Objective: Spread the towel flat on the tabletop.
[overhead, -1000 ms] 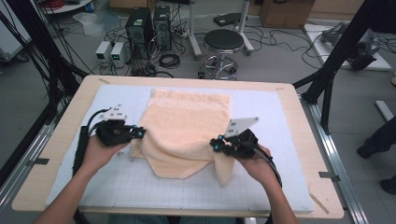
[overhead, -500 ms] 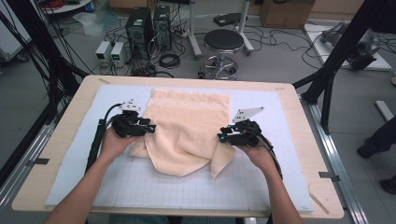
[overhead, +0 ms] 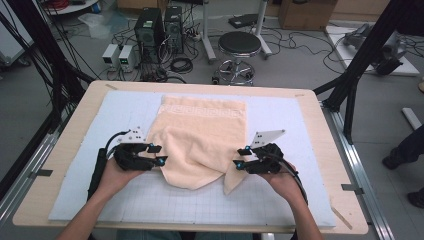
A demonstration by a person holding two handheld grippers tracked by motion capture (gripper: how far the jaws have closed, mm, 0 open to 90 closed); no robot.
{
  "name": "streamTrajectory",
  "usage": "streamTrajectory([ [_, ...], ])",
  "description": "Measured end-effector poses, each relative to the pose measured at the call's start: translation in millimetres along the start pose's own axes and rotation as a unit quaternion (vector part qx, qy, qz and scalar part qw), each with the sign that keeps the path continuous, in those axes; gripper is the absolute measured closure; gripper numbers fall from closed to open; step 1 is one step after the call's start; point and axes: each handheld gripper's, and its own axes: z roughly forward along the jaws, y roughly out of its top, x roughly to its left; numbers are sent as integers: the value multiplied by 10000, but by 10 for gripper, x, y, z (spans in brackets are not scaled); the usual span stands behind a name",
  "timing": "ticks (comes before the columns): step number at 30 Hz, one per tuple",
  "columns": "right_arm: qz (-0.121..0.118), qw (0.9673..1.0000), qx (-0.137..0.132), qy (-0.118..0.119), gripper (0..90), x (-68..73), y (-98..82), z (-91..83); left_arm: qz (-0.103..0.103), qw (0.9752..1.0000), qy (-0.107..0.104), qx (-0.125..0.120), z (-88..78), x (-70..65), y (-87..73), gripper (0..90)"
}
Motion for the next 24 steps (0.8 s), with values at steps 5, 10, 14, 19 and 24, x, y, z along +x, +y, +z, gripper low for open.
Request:
streamTrajectory([
  [5, 19, 9999, 127, -100, 497, 35, -103, 46, 34, 9992, -251, 315, 201, -102, -99, 506],
  [10, -198, 9987, 407, -255, 615, 73, -119, 195, 142, 9977, -187, 630, 361, -159, -147, 608],
  [14, -150, 9989, 377, -223, 732, 40, -137, 246, 67, 9982, -92, 588, 372, -109, -156, 783],
  [19, -127, 9993, 278, -204, 780, 12, -150, 169, 68, 9985, -76, 544, 307, -79, -145, 868],
  [24, -127, 9995, 78, -275, 792, 13, -161, 25, 4, 9994, -117, 320, 86, -30, -137, 869],
])
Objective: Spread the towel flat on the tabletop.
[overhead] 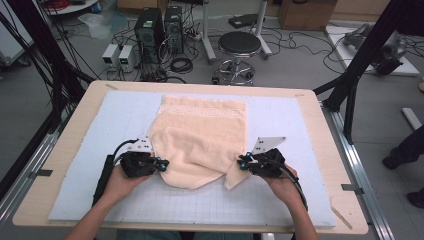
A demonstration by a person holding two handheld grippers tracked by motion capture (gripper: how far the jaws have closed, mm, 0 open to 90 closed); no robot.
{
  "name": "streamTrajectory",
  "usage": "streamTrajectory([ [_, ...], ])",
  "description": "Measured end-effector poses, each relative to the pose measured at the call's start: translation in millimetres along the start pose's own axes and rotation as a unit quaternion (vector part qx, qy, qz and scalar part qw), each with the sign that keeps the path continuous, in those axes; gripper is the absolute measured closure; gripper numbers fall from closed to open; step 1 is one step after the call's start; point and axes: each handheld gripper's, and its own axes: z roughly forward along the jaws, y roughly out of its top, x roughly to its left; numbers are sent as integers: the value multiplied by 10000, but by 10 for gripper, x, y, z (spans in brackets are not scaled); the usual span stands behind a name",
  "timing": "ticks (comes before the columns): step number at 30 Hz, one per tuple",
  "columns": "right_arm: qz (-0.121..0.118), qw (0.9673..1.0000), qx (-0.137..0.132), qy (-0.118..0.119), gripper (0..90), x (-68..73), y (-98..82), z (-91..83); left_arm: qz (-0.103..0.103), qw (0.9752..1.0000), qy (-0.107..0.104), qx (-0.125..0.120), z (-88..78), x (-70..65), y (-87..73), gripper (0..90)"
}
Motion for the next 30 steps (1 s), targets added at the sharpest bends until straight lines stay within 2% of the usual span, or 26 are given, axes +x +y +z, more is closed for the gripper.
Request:
streamTrajectory([
  [3, 19, 10000, -42, -34, 796, -10, 1, -97, -41, 9999, 5, -137, -160, 49, -20, 869],
  [7, 47, 9998, -164, -41, 803, -13, -1, -217, -142, 9992, 162, -328, -404, 139, -54, 895],
  [10, 56, 9996, -271, 105, 802, -9, 5, -269, -269, 9983, 252, -445, -528, 194, -72, 895],
  [11, 1, 9996, -250, 135, 802, -7, 11, -267, -295, 9983, 173, -471, -537, 193, -78, 894],
  [14, -32, 9999, -86, 105, 799, -12, 14, -220, -166, 9990, -64, -418, -447, 112, -89, 853],
  [17, 22, 9999, -16, 104, 791, -57, 1, -169, -53, 9991, -313, -284, -294, 13, -92, 753],
  [18, 29, 9999, -11, 101, 789, -70, 0, -157, 24, 9988, -442, -229, -231, -28, -88, 735],
  [21, 57, 10000, 5, 69, 783, -85, -3, -143, 190, 9976, -638, -193, -121, -129, -71, 646],
  [24, 76, 10000, 46, 42, 774, -95, -11, -130, 331, 9963, -780, -142, -61, -181, -63, 607],
  [27, 52, 10000, 47, 24, 770, -90, -9, -118, 375, 9956, -854, -88, -24, -210, -63, 536],
  [30, 49, 10000, 66, 29, 770, -82, -8, -115, 471, 9946, -929, -29, 25, -259, -76, 513],
])
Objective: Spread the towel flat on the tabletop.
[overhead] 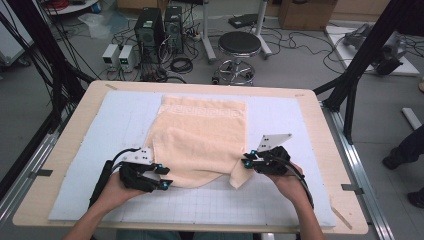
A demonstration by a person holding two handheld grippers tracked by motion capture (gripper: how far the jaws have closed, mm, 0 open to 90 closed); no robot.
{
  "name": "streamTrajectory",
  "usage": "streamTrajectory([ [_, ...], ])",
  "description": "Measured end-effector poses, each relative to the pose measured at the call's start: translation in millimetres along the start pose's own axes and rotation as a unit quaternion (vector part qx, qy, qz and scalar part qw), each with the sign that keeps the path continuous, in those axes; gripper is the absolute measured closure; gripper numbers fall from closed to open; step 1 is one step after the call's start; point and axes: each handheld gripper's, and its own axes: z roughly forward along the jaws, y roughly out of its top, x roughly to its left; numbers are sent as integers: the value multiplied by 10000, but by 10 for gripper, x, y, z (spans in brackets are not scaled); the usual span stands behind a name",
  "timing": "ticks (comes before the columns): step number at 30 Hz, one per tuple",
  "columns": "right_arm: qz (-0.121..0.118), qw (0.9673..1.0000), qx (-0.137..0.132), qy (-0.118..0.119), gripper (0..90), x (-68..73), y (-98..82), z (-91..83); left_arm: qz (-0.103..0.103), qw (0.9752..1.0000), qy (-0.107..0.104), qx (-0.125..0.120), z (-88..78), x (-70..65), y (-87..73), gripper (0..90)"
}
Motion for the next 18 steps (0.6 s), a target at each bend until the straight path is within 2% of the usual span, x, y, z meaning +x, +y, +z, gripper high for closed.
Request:
streamTrajectory([
  [2, -17, 10000, -29, 1, 770, -2, -7, 4, 54, 9999, -18, 112, 50, -17, -5, 520],
  [4, 9, 10000, -44, 2, 770, -4, -20, 9, 113, 9994, 62, 311, 114, -25, -7, 594],
  [6, 31, 9999, -86, 43, 772, -6, -28, 11, 164, 9987, 104, 474, 156, -19, -14, 753],
  [7, 40, 9999, -81, 50, 773, -4, -28, 6, 148, 9986, 146, 479, 153, -4, -17, 820],
  [8, 37, 9999, -111, 60, 775, -1, -28, -1, 109, 9988, 140, 457, 134, 12, -16, 837],
  [12, 52, 9997, -188, 132, 778, 3, -34, -44, -32, 9999, 158, -25, -100, 48, -10, 850],
  [14, 26, 9996, -231, 169, 779, 11, -31, -55, -11, 9997, 193, -124, -256, 60, -15, 850],
  [18, -9, 9992, -258, 318, 781, 53, -17, -62, -105, 9988, 256, -412, -561, 72, -70, 850],
])
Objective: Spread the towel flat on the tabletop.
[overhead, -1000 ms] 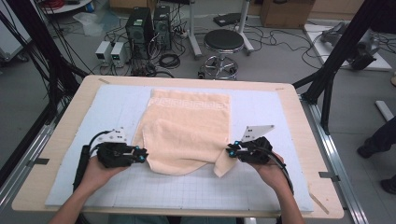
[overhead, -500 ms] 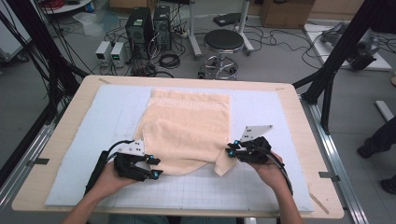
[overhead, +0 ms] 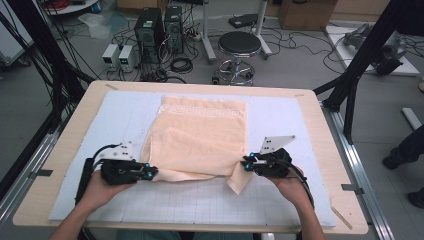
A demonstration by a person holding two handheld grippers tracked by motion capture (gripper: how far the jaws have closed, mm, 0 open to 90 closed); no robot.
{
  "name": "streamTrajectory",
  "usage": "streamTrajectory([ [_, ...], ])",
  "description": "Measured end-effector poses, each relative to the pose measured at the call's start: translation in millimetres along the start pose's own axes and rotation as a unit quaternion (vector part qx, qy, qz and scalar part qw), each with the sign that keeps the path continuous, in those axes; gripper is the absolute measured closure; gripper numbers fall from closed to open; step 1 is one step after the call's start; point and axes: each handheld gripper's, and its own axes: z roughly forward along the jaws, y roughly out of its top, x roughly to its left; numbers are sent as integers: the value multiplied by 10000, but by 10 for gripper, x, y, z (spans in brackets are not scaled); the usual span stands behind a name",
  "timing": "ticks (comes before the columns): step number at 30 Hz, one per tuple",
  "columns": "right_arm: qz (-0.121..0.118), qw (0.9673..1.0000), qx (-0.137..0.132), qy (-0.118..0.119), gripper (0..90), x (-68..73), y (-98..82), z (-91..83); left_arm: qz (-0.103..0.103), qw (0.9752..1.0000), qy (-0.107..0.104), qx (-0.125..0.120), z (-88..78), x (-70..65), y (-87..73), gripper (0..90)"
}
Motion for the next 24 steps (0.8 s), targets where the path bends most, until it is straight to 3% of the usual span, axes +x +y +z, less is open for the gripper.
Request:
streamTrajectory([
  [2, -64, 9999, 5, 152, 781, 22, 3, 3, 14, 10000, 55, -1, -104, 0, -42, 850],
  [4, -59, 9999, 77, 124, 781, 42, -12, 10, -22, 9999, 119, 35, -150, 19, -93, 850],
  [8, 49, 9998, 201, 85, 733, 26, -65, 28, -156, 9997, 130, 145, -115, 75, -220, 841],
  [11, -27, 10000, 26, 64, 692, 83, -52, -13, -285, 9994, 2, 200, -55, 91, -245, 703],
  [15, -204, 9993, -193, 260, 669, 208, -9, -66, -241, 9995, -17, 188, -26, 88, -232, 592],
  [18, -341, 9988, -139, 338, 625, 301, 2, -29, -298, 9992, 15, 255, 21, 106, -239, 543],
  [21, -566, 9983, 34, 149, 544, 315, 2, 50, -339, 9986, 71, 408, 95, 144, -257, 492],
  [24, -526, 9983, 155, 178, 517, 272, 4, 123, -378, 9975, 125, 580, 165, 177, -270, 510],
])
